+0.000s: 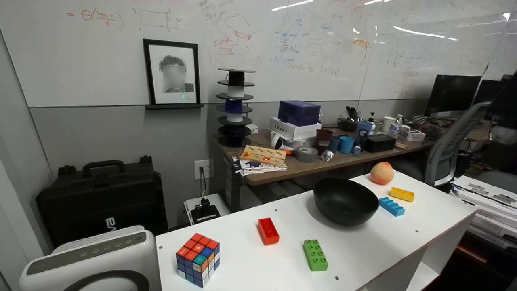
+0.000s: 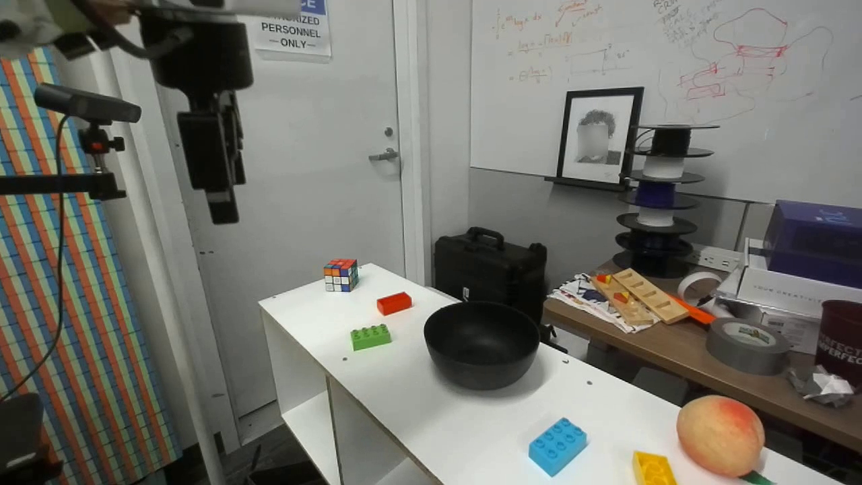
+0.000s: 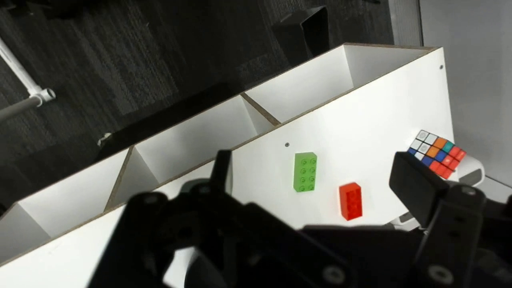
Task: Pick up the green, yellow, blue and red objects and put them in the bowl
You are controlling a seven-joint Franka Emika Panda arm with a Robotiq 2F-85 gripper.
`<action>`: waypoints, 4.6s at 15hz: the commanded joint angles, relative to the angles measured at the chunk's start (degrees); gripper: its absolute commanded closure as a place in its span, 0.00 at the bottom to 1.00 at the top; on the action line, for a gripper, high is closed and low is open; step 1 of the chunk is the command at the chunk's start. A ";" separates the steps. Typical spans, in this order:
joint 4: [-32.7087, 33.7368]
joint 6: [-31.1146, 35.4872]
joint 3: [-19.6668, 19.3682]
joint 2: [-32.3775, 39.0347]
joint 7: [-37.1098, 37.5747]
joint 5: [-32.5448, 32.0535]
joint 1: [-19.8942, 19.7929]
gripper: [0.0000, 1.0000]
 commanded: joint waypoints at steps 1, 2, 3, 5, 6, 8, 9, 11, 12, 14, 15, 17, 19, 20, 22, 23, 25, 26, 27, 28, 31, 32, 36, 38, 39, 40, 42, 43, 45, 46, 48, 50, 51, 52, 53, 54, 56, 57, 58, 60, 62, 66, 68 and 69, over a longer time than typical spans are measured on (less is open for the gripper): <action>9.30 0.47 -0.64 14.87 1.77 2.64 -0.66 0.00; 11.49 0.87 -0.68 18.57 2.55 2.65 -0.85 0.00; 13.94 1.40 -0.66 22.30 3.18 3.01 -0.82 0.00; 18.84 1.62 -0.59 28.75 5.66 2.51 -0.63 0.00; 21.11 1.25 -0.74 31.55 7.14 1.97 -0.49 0.00; 24.83 1.89 -1.40 36.57 11.13 -0.16 0.36 0.00; 26.80 1.56 -1.90 39.01 13.01 -1.76 0.96 0.00; 30.57 -0.20 -2.86 43.17 16.36 -5.38 2.57 0.00; 32.39 -1.46 -3.51 45.25 17.80 -7.68 3.55 0.00; 35.85 -2.81 -5.46 49.34 21.44 -13.71 6.38 0.00; 37.68 -3.75 -6.47 51.20 22.90 -16.71 7.72 0.00; 41.14 -3.87 -8.35 54.80 25.71 -22.41 10.47 0.00; 43.93 -2.32 -9.90 57.87 27.83 -27.32 12.93 0.00; 45.12 -2.38 -10.20 58.85 28.77 -28.59 13.67 0.00; 46.97 -2.01 -10.21 60.11 29.57 -29.92 14.55 0.00; 47.34 -1.67 -9.76 60.00 29.36 -29.92 14.66 0.00; 47.09 -0.50 -9.24 58.98 29.03 -29.98 15.21 0.00; 46.86 0.19 -9.13 58.45 29.05 -29.96 15.48 0.00; 46.32 1.24 -8.98 57.90 29.20 -29.61 15.51 0.00; 45.22 2.65 -8.95 57.38 29.43 -29.28 15.49 0.00; 44.77 4.90 -8.50 58.52 29.63 -27.32 14.46 0.00; 45.04 5.51 -8.35 59.36 29.73 -26.69 14.18 0.00; 47.01 9.20 -7.91 62.61 29.62 -24.71 14.05 0.00; 47.62 11.58 -7.95 63.64 29.66 -24.15 14.82 0.00; 47.77 12.50 -7.92 64.05 29.60 -23.99 15.09 0.00; 47.92 13.10 -7.70 64.43 29.38 -23.67 15.15 0.00; 48.05 13.33 -7.32 65.03 28.95 -22.85 15.23 0.00; 47.90 13.31 -7.15 65.08 28.86 -22.47 15.26 0.01; 46.80 12.87 -7.44 64.67 28.68 -22.78 15.81 0.01; 46.79 12.51 -7.59 64.58 28.70 -22.91 15.97 0.25; 45.89 12.86 -8.01 64.00 29.12 -23.14 16.32 0.32; 44.83 13.08 -8.14 62.82 29.67 -22.99 16.57 0.50; 44.27 13.28 -8.21 62.16 29.89 -22.96 16.67 0.56; 43.55 13.46 -8.19 61.38 29.98 -22.88 16.65 0.65; 42.92 13.71 -8.56 60.65 30.48 -23.08 16.88 0.72; 42.20 13.80 -8.52 59.86 30.69 -22.86 16.67 0.79; 40.62 13.49 -8.23 57.88 31.51 -21.86 15.99 0.89; 39.65 13.14 -7.52 56.55 31.55 -20.70 15.14 0.89; 38.07 13.02 -6.80 54.84 31.63 -19.00 14.06 0.89; 33.38 14.08 -6.02 50.38 31.89 -15.46 12.49 0.89; 28.68 16.13 -7.33 45.16 33.66 -13.73 12.08 0.89; 23.02 22.06 -10.20 38.12 35.88 -13.01 8.37 0.89; 23.25 24.87 -11.05 37.63 36.32 -12.23 5.71 0.89; 24.73 25.91 -11.69 38.52 36.93 -12.28 4.86 0.89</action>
